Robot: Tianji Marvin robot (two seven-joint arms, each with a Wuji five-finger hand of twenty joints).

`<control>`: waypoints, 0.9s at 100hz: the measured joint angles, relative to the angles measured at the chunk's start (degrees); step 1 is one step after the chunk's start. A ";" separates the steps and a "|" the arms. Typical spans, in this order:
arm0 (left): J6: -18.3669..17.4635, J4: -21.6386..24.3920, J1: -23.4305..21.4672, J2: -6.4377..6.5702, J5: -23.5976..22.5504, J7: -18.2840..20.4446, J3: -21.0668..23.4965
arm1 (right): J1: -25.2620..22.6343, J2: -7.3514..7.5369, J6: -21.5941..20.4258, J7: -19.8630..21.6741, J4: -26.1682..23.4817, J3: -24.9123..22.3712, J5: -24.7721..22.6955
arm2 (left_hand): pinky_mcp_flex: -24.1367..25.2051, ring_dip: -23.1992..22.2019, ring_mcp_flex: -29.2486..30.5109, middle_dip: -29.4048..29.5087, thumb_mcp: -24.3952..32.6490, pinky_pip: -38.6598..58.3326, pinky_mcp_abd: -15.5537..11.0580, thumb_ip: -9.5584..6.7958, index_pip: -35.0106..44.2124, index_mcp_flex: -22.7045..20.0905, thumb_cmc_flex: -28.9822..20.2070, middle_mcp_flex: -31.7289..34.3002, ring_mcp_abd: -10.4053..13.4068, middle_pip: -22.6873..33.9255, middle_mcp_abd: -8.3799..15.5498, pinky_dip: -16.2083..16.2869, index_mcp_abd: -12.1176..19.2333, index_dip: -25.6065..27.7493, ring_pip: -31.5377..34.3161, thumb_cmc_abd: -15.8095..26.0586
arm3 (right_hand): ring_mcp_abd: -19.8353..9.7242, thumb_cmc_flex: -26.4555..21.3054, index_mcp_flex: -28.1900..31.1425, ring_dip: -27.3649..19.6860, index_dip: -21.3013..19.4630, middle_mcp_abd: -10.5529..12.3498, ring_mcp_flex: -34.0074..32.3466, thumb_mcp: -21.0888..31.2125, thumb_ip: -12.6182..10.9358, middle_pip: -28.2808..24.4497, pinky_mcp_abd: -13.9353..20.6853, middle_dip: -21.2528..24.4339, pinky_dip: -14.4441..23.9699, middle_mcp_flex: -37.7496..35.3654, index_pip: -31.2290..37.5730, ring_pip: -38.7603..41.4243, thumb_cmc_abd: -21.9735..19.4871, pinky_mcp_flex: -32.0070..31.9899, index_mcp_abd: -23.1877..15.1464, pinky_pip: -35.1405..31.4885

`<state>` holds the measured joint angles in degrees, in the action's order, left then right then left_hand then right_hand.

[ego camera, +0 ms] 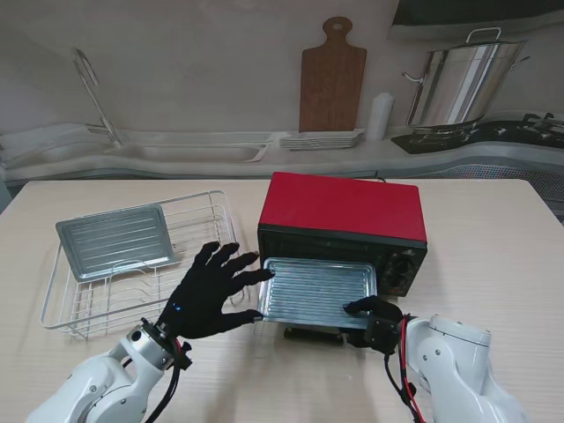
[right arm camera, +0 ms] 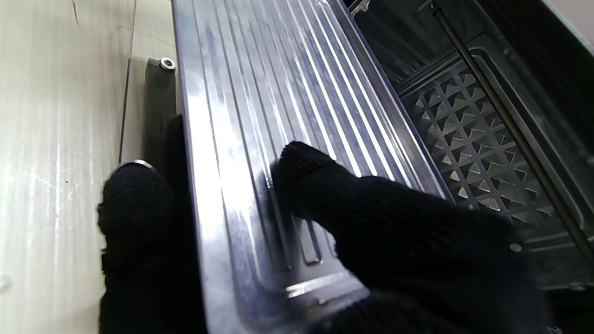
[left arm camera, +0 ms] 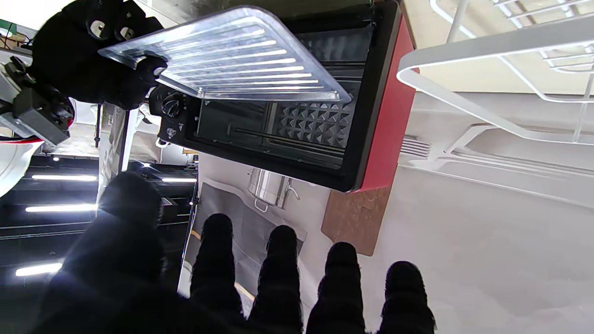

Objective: Slide the trays into the oven

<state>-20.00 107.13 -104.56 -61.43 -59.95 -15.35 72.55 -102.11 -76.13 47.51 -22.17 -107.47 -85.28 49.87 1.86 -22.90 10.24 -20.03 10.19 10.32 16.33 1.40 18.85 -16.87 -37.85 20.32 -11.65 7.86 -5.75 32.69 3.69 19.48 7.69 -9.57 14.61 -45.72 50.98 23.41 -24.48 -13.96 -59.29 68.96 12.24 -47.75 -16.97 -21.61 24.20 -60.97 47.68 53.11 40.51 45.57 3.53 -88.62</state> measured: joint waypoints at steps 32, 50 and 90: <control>0.18 -0.09 0.86 -0.02 0.18 0.19 -0.40 | 1.10 0.00 0.04 -0.25 1.57 -0.66 3.60 | -0.08 0.02 0.00 0.00 0.00 -0.01 -0.01 0.00 0.00 0.00 0.01 0.00 0.01 0.00 0.01 -0.30 0.00 0.00 0.00 0.00 | 0.00 0.00 0.00 0.11 0.00 0.00 0.00 0.00 0.00 -0.70 0.00 0.00 0.23 0.00 0.21 1.27 -0.01 0.00 0.00 -0.85; 0.19 -0.08 1.38 0.02 -0.10 0.57 -0.70 | 1.63 0.00 0.04 -0.43 2.48 -0.85 4.07 | -0.08 0.03 0.00 0.00 0.00 -0.02 -0.01 0.00 -0.01 0.00 0.01 0.00 0.01 0.00 0.01 -0.38 0.00 0.00 0.00 0.00 | 0.00 0.00 -0.01 0.66 0.00 0.00 0.00 0.00 0.00 -0.76 0.00 -0.06 0.30 0.00 0.22 1.32 -0.01 0.00 0.00 -0.89; 0.56 -0.08 2.35 0.10 -0.36 1.40 -1.34 | 2.33 0.01 0.03 -0.66 3.08 -1.07 4.73 | -0.08 0.05 0.00 0.00 0.00 -0.47 -0.02 0.00 -0.03 0.00 0.01 0.00 0.02 0.00 0.02 -0.82 0.01 0.00 0.00 0.00 | 0.00 0.00 -0.01 0.72 0.00 0.00 0.00 -0.01 0.00 -0.78 0.00 -0.09 0.32 0.00 0.22 1.46 -0.01 0.00 0.00 -0.93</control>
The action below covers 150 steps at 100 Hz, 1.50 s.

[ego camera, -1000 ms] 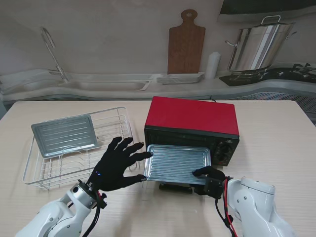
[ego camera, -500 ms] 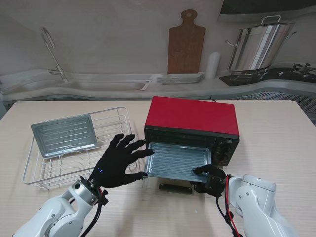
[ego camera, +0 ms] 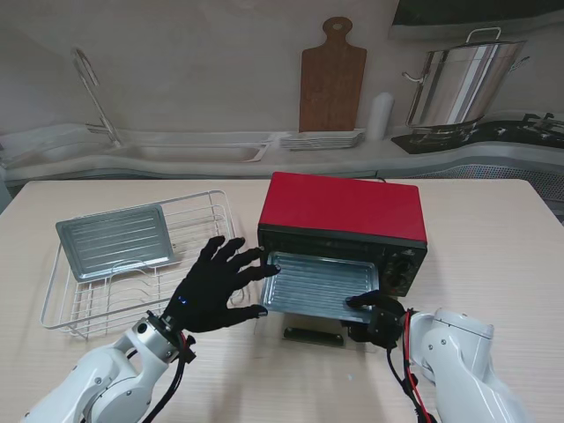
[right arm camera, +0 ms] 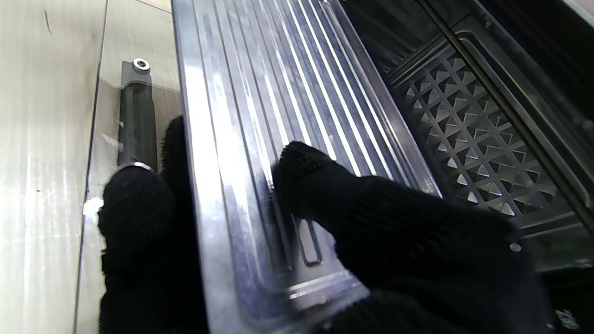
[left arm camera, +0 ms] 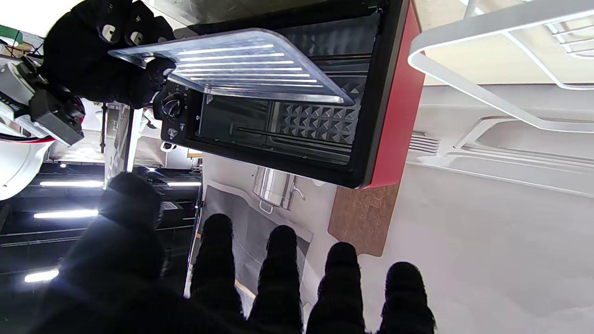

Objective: Slide the trays into the oven

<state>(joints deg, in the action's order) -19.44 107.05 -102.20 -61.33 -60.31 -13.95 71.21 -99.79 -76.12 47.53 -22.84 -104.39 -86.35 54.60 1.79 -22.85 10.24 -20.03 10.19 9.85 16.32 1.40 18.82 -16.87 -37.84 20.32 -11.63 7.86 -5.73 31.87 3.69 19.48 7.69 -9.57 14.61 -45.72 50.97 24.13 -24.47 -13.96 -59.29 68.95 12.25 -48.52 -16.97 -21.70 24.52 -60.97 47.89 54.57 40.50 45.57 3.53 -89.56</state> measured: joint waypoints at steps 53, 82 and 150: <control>0.00 0.05 0.02 0.04 -0.32 -0.11 -0.02 | 0.89 -0.41 0.74 -1.80 0.15 0.40 0.06 | 0.00 0.01 0.00 0.01 0.00 -0.03 0.00 0.00 -0.02 0.00 0.00 0.00 0.01 0.00 0.01 -0.19 0.00 0.00 0.00 0.49 | 0.00 0.00 -0.01 0.01 0.00 0.00 0.00 -0.01 0.00 -0.01 0.00 -0.01 0.01 0.01 0.00 0.37 0.00 0.00 0.00 -0.04; -0.09 0.15 -0.50 0.04 -0.24 -0.21 0.38 | 1.64 -0.73 0.94 -3.92 0.36 1.13 0.33 | 0.00 0.01 0.00 0.01 -0.02 -0.04 -0.01 0.00 -0.02 0.00 0.00 0.00 0.01 0.00 0.01 -0.20 0.00 0.00 0.00 0.49 | 0.00 0.00 -0.02 0.01 0.00 0.00 0.00 -0.02 0.00 -0.02 0.00 -0.01 0.01 0.01 0.10 0.44 -0.05 0.01 0.00 -0.05; -0.34 0.19 -1.12 0.02 -0.22 -0.74 0.81 | 2.67 -0.99 0.01 -6.39 1.06 1.92 1.29 | 0.00 0.02 0.00 0.01 -0.04 -0.05 -0.01 0.00 -0.02 0.00 0.00 0.00 0.01 0.00 0.02 -0.23 0.00 0.00 0.00 0.49 | 0.00 0.00 -0.03 0.02 -0.01 -0.01 0.00 -0.02 0.00 -0.16 0.00 -0.02 0.01 0.01 0.19 0.52 -0.06 0.06 0.01 -0.05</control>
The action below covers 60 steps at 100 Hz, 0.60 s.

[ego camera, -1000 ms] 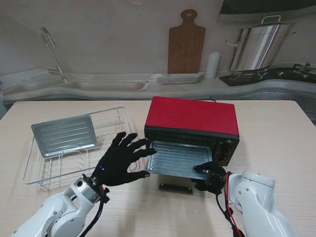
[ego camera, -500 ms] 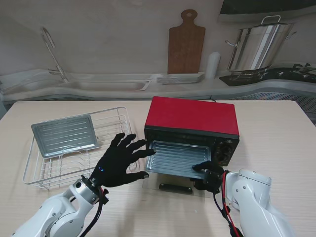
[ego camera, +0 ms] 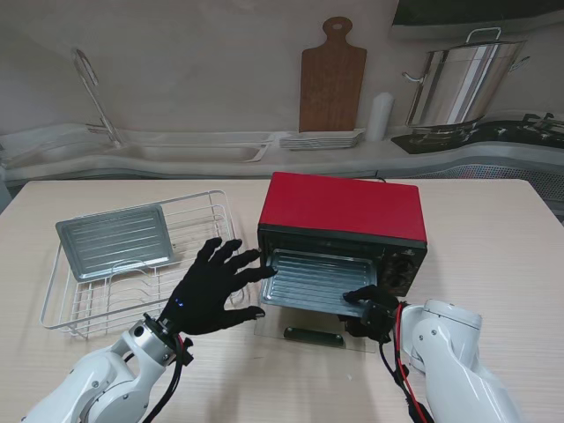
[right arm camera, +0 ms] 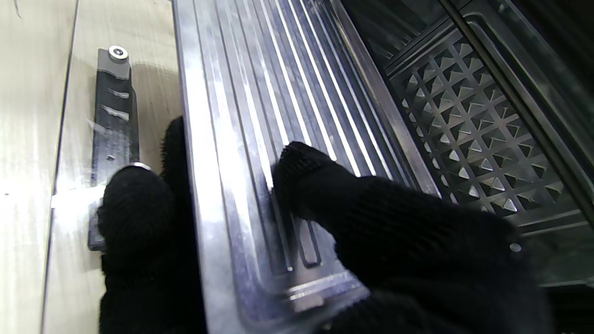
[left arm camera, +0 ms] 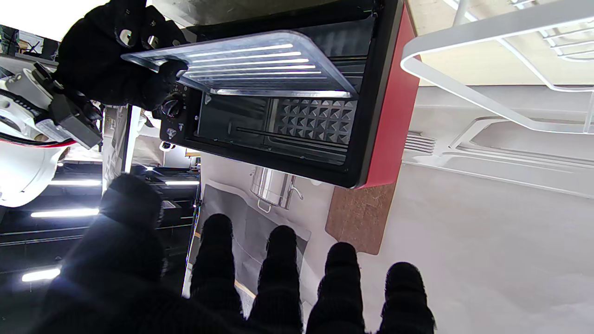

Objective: Slide the trays into the oven

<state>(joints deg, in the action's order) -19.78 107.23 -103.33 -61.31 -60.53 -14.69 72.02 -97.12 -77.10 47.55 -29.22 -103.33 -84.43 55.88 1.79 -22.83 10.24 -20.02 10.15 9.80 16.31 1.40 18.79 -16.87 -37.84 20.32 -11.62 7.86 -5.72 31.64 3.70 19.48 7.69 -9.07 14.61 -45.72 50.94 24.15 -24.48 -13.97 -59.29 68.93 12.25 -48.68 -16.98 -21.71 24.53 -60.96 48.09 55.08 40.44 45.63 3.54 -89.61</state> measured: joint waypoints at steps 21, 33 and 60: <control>0.01 0.01 0.00 0.00 0.01 0.17 -0.04 | 0.09 0.00 -0.28 0.05 0.12 -0.11 0.14 | 0.00 0.00 0.00 0.00 0.00 0.00 0.00 0.00 0.00 0.00 0.00 0.00 0.00 0.00 0.00 0.00 0.00 0.00 0.00 0.01 | 0.00 0.00 0.00 0.02 0.00 -0.09 0.00 0.00 0.00 -0.45 0.00 0.00 0.00 0.02 0.06 0.09 0.00 0.02 0.09 0.00; 0.02 0.01 0.03 0.00 0.02 0.19 -0.08 | 0.19 0.00 -0.36 -0.04 0.17 -0.23 0.53 | 0.00 0.00 0.00 0.00 -0.01 0.00 0.00 0.00 0.00 0.00 0.00 0.00 0.00 0.00 0.00 -0.01 0.00 0.00 0.00 0.01 | 0.00 0.00 0.00 0.02 0.00 -0.10 0.00 0.00 0.00 -0.54 0.00 -0.02 0.00 0.02 0.06 0.62 0.00 0.06 0.10 -0.48; 0.03 0.01 0.07 0.02 -0.02 0.31 -0.09 | 0.55 0.00 -0.42 -0.29 0.26 -0.40 0.91 | 0.00 0.01 0.00 0.01 -0.01 0.00 0.00 0.00 -0.02 0.00 0.00 0.00 0.00 0.00 0.00 -0.01 0.00 0.00 0.00 0.01 | 0.00 0.00 -0.02 0.42 0.00 -0.10 0.00 0.00 0.00 -0.57 0.00 -0.16 0.01 0.02 0.07 0.73 0.00 0.11 0.49 -0.54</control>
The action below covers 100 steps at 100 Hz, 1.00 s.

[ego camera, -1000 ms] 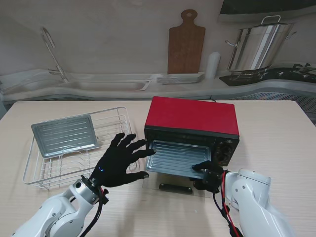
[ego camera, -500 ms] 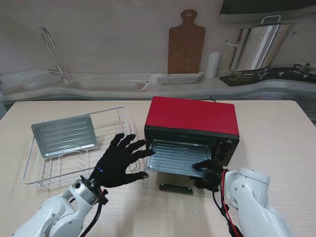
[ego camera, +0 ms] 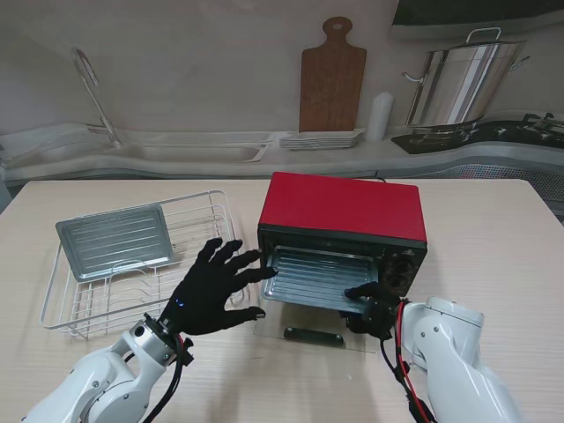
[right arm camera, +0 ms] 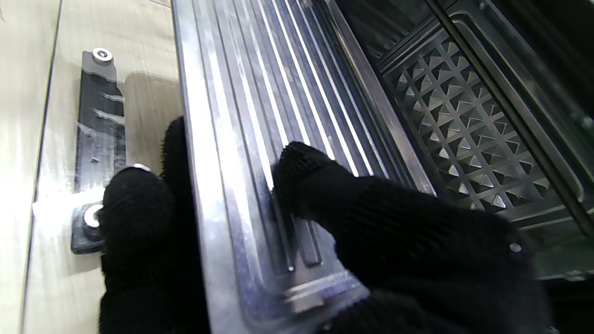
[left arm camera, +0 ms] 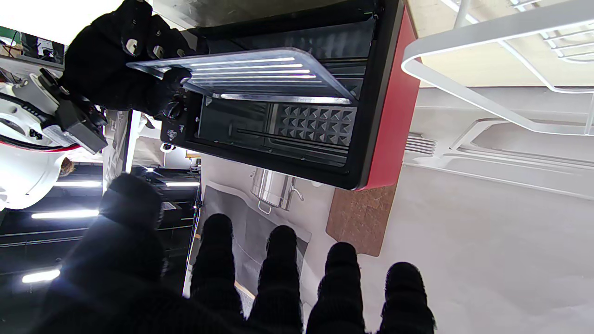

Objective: Slide the trays into the oven

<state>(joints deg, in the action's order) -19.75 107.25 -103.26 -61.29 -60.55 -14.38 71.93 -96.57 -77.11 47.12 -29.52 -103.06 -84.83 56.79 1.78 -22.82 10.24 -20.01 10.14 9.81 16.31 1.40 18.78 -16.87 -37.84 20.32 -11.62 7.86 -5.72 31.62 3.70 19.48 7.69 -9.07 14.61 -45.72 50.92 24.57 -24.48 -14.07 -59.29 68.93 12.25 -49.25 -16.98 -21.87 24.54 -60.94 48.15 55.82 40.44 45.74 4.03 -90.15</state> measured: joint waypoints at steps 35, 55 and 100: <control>0.07 0.00 0.10 0.00 -0.05 0.07 -0.08 | 0.82 -0.14 0.32 -0.96 0.67 -0.08 1.25 | 0.00 0.00 0.00 0.01 -0.01 0.00 0.00 0.00 -0.01 0.00 0.00 0.00 0.01 0.00 0.00 -0.01 0.00 0.00 0.00 0.00 | 0.00 0.00 -0.03 0.22 0.00 0.00 0.00 0.00 0.00 -0.04 0.00 -0.01 0.01 0.01 0.00 0.06 -0.02 0.01 0.11 -0.01; 0.13 0.03 0.11 0.01 -0.05 0.17 -0.13 | 1.34 -0.20 0.61 -1.00 0.98 -0.08 1.24 | 0.00 0.00 0.00 0.01 -0.01 0.00 0.00 0.00 -0.02 0.00 0.00 0.00 0.01 0.00 0.00 -0.01 0.00 0.00 0.00 0.00 | 0.00 0.00 -0.59 0.25 0.69 -0.04 0.00 -0.31 0.00 -0.05 0.00 -0.01 0.01 0.03 0.34 0.18 -0.56 0.02 0.30 -0.02; 0.30 0.18 0.03 0.02 -0.12 0.31 -0.10 | 2.62 -0.41 0.33 -2.09 1.84 0.38 1.31 | 0.00 0.01 0.00 0.01 -0.01 0.00 -0.01 0.00 -0.04 0.00 0.00 0.00 0.01 0.00 0.01 -0.02 0.00 0.00 0.00 0.00 | 0.00 0.00 -2.09 0.28 2.13 -0.14 0.00 -1.05 0.00 -1.30 0.00 -0.02 0.24 1.44 1.68 0.51 -1.95 0.02 0.57 -0.04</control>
<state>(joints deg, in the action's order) -19.45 107.43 -103.23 -61.27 -60.67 -14.08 71.83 -93.95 -77.52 47.45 -31.61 -101.23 -84.45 58.11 1.78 -22.81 10.24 -20.00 10.12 9.81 16.30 1.40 18.73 -16.87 -37.84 20.32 -11.62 7.86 -5.71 31.60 3.70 19.48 7.69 -9.06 14.61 -45.72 48.83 24.85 -22.35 -14.21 -59.29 67.87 12.25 -50.55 -16.98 -21.89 24.78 -59.51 49.83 56.32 38.49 45.76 4.59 -90.18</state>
